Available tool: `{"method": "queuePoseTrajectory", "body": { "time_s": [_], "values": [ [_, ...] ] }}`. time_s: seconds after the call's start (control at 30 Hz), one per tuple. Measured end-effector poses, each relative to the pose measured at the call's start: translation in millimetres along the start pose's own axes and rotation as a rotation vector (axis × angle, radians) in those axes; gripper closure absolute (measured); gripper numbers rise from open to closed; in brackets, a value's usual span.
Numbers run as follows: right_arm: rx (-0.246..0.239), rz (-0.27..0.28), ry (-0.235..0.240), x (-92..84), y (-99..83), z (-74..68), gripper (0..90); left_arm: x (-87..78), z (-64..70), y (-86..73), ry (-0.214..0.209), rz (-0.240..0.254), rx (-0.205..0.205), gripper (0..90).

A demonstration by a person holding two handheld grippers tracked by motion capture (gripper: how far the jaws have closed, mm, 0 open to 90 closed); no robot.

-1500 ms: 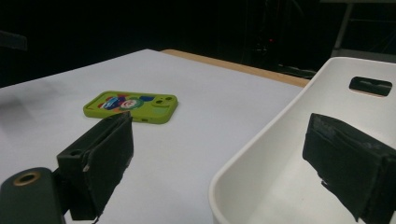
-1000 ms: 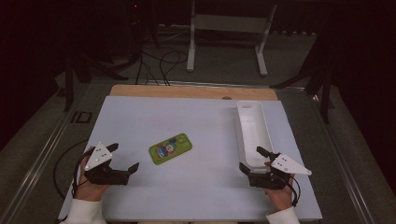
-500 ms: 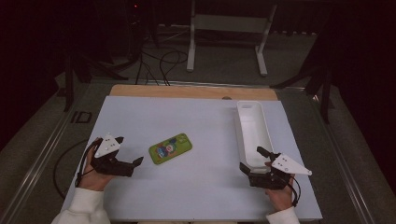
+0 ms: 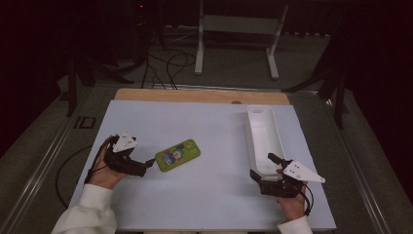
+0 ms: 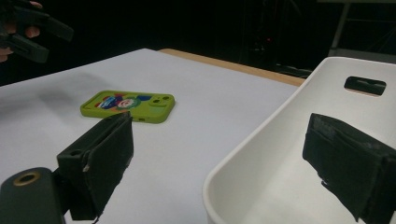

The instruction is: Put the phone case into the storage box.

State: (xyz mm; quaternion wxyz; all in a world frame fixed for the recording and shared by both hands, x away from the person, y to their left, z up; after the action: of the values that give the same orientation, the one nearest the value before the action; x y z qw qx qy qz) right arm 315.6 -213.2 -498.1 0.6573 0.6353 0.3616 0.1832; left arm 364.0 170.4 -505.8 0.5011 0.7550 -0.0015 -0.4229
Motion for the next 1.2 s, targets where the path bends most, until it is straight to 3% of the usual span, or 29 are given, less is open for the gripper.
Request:
{"method": "queuePoseTrajectory", "body": {
  "time_s": [0.47, 1.2],
  "values": [
    [-0.003, -0.002, 0.003, 0.9, -0.7, 0.0, 8.8, 19.8, 3.4, -1.3, -0.028, -0.077, 0.034, 0.0],
    [0.000, -0.003, 0.010, 2.4, -0.7, -1.2, 8.8, 54.9, 12.1, 0.0, -0.064, -0.194, 0.047, 0.0]
  ]
}}
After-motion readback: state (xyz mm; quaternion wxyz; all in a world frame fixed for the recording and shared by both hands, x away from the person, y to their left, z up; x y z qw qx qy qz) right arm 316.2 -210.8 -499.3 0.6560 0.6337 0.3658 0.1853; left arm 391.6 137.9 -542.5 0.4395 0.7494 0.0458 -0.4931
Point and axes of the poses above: each handheld gripper's, and its own axes: x roughly forward along the jaws, y roughly out of its top, z roughly to its right, the point moved 9 cm from there along x, roughly forward along the jaws, and after that the axes turned 5 degrees about y, right-handed, at the moved point
